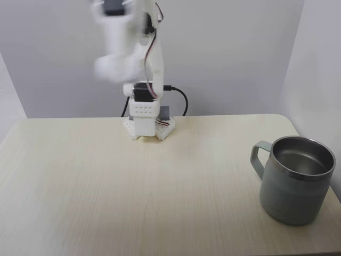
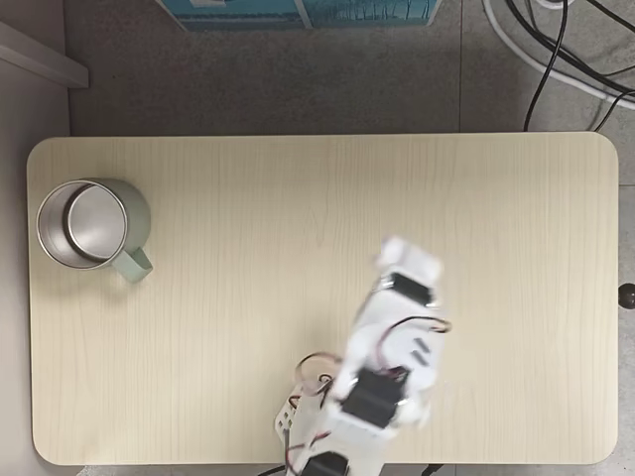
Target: Grasp a dressing and put it in the cup.
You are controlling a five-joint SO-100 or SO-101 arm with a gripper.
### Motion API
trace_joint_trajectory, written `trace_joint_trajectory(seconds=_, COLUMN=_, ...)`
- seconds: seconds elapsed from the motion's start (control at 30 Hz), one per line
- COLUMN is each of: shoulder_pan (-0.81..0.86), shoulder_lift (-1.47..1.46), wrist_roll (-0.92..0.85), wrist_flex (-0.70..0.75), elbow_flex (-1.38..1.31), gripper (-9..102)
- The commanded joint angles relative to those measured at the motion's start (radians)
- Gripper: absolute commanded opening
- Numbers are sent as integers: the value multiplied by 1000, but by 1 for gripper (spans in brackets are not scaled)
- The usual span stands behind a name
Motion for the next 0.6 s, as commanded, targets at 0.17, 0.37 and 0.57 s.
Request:
trace_joint_trajectory(seconds=0.17, shoulder_pan=-439, shoulder_lift=107, wrist_roll=-110, wrist_flex=-40, elbow_flex=83, gripper=0)
trace_joint_trajectory(seconds=0.37, shoulder_pan=-606, shoulder_lift=379, wrist_roll=-176, wrist_flex=-58, elbow_flex=261, gripper=0)
trace_joint_trajectory(seconds=0.57, shoulder_pan=-715, shoulder_lift=672, wrist_roll=-153, wrist_flex=-64, elbow_flex=486, gripper=0)
